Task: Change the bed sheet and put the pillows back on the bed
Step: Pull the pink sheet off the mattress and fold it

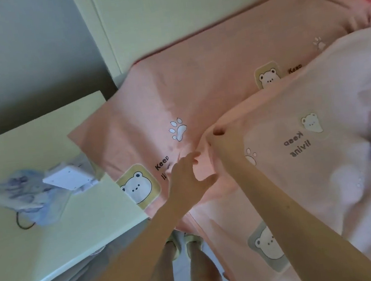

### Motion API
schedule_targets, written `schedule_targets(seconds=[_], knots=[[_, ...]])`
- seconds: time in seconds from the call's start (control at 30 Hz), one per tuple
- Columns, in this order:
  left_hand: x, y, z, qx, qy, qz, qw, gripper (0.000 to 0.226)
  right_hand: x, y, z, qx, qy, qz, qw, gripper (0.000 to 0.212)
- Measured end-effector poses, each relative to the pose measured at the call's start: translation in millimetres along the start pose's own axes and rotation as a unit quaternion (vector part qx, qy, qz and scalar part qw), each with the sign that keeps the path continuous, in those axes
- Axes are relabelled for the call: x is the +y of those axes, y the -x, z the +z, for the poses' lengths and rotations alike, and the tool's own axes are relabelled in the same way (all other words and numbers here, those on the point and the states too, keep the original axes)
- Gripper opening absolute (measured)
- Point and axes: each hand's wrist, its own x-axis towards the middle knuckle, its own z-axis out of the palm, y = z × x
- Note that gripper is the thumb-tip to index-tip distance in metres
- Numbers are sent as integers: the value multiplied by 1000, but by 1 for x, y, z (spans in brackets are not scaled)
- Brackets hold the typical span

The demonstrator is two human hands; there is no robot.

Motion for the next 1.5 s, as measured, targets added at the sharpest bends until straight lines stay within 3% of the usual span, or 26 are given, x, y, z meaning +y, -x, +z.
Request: schedule_targets(seconds=[0.07,0.13,0.27,0.33,0.47,0.57,0.63,0.73,0.83,0.93,0.97,1.03,1.23,1.4,1.5], knots=[[7,1,-10,28,-15,11,999,94,-31,7,8,-33,1,-40,999,10],[11,-3,-19,86,-12,8,996,92,-58,12,11,-72,-8,-44,996,9],[28,-15,-43,201,-13,28,979,89,-102,14,20,-144,-30,-30,989,24],[41,-24,-58,219,30,-16,975,80,-119,11,30,-170,7,-53,984,18],[45,-45,-84,244,70,-102,962,29,-134,-11,35,-272,41,-48,960,10],[30,-63,-98,235,32,-131,962,32,-120,-48,30,-209,151,-139,956,15],[19,-72,-108,212,-10,-146,966,23,-107,-74,20,-122,309,-244,911,20],[2,-78,-125,184,-89,-144,968,16,-88,-111,7,-151,458,-303,822,54],[-16,-76,-139,155,-144,-160,964,21,-73,-135,4,-187,584,-305,728,50],[-29,-70,-152,127,-166,-183,961,23,-65,-151,-7,-138,658,-344,656,39],[-30,-67,-157,127,-170,-179,961,24,-63,-157,-13,-104,650,-378,651,27],[-22,-59,-167,144,-167,-167,961,21,-63,-168,-28,-44,597,-424,680,6],[30,-42,-225,297,-186,-56,935,17,-113,-172,-47,111,457,-502,726,19],[25,-52,-276,267,-318,-75,906,22,-164,-169,-14,110,394,-533,741,28],[-5,-78,-289,210,-406,-144,877,21,-186,-175,24,77,403,-544,732,29]])
